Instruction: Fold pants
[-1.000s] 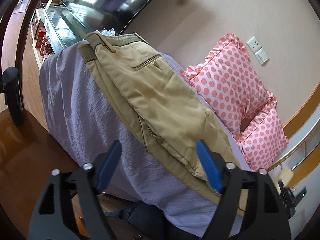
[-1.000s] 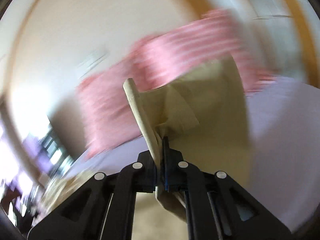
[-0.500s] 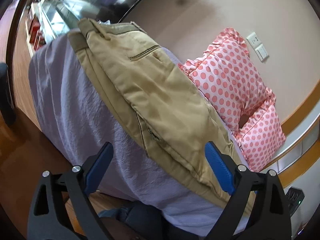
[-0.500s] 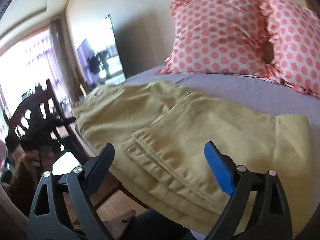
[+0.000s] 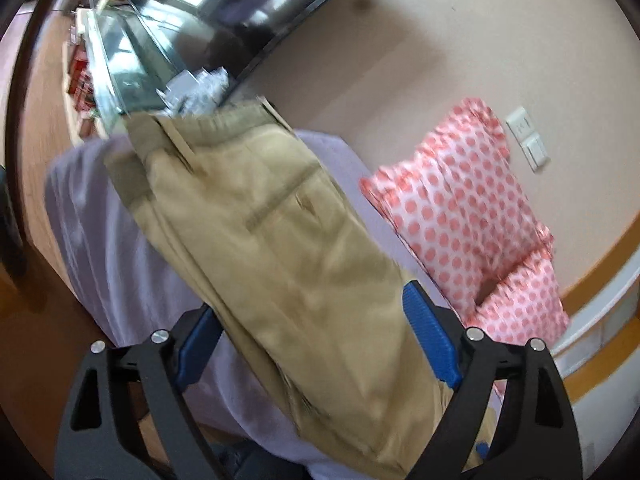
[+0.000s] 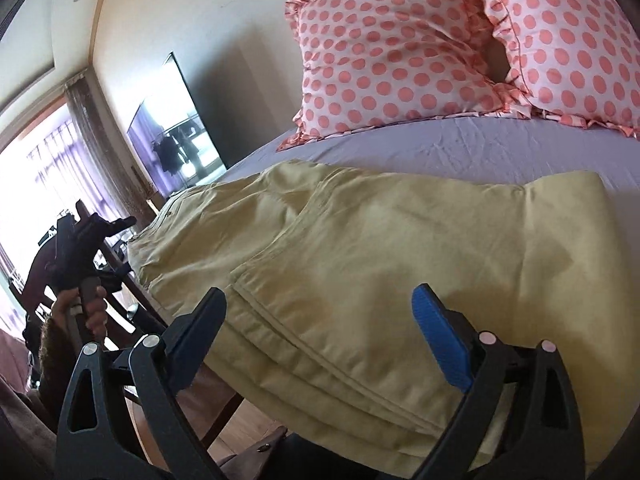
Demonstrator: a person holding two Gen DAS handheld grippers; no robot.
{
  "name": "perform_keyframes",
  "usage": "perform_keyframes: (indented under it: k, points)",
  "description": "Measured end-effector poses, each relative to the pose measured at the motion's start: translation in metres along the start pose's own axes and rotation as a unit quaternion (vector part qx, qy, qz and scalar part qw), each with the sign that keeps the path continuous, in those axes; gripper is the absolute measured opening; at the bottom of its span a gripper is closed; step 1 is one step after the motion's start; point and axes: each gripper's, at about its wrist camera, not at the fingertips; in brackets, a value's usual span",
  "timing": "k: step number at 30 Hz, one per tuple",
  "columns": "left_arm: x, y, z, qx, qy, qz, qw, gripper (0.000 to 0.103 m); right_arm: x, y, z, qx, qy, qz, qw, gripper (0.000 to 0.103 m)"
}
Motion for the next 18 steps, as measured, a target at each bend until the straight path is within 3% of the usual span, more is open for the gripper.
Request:
perform_keyframes:
  k: [2, 4, 5, 7, 9, 12, 15, 16, 17, 18]
  points:
    - [0.013, -0.003, -0.011, 0.018, 0.018, 0.014, 0.9996, 0.082, 0.0, 0.0, 0.002, 0.003, -0.005, -0.001, 1.0, 0.096]
    - [0.025, -0.01, -0.026, 0.033, 0.054, 0.016, 0.9979, 0.056, 0.0, 0.002, 0.003, 0.007, -0.006, 0.002, 1.0, 0.096]
    - [0.031, -0.014, -0.034, 0.03, 0.073, 0.018, 0.9967, 0.048, 0.0, 0.003, 0.003, 0.008, -0.006, 0.003, 1.0, 0.096]
    - [0.037, -0.021, -0.041, 0.054, 0.079, 0.019, 0.9953, 0.013, 0.001, 0.006, 0.005, 0.012, -0.006, 0.008, 1.0, 0.097]
    - [0.042, -0.026, -0.035, 0.076, 0.055, 0.014, 0.9955, 0.009, 0.001, 0.011, 0.009, 0.014, -0.008, 0.013, 1.0, 0.097]
    - [0.048, -0.018, 0.028, 0.105, -0.068, 0.034, 0.9915, 0.007, 0.001, 0.023, 0.017, 0.011, -0.012, 0.028, 0.999, 0.097]
    - [0.041, -0.01, 0.115, 0.059, -0.182, 0.037, 0.9808, 0.007, 0.001, 0.042, 0.031, -0.006, -0.024, 0.057, 0.998, 0.097]
    - [0.034, -0.01, 0.14, 0.045, -0.214, 0.033, 0.9752, 0.007, 0.001, 0.051, 0.039, -0.017, -0.034, 0.07, 0.997, 0.097]
    - [0.019, -0.011, 0.177, 0.024, -0.265, 0.028, 0.9636, 0.007, 0.001, 0.057, 0.044, -0.024, -0.041, 0.078, 0.996, 0.097]
    - [-0.007, -0.012, 0.218, -0.01, -0.325, 0.018, 0.9455, 0.008, 0.001, 0.068, 0.054, -0.036, -0.056, 0.093, 0.993, 0.098]
Point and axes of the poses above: each gripper's, at about its wrist camera, not at the fingertips, and y roughly against the way its jaws point, z to its right, x to its top
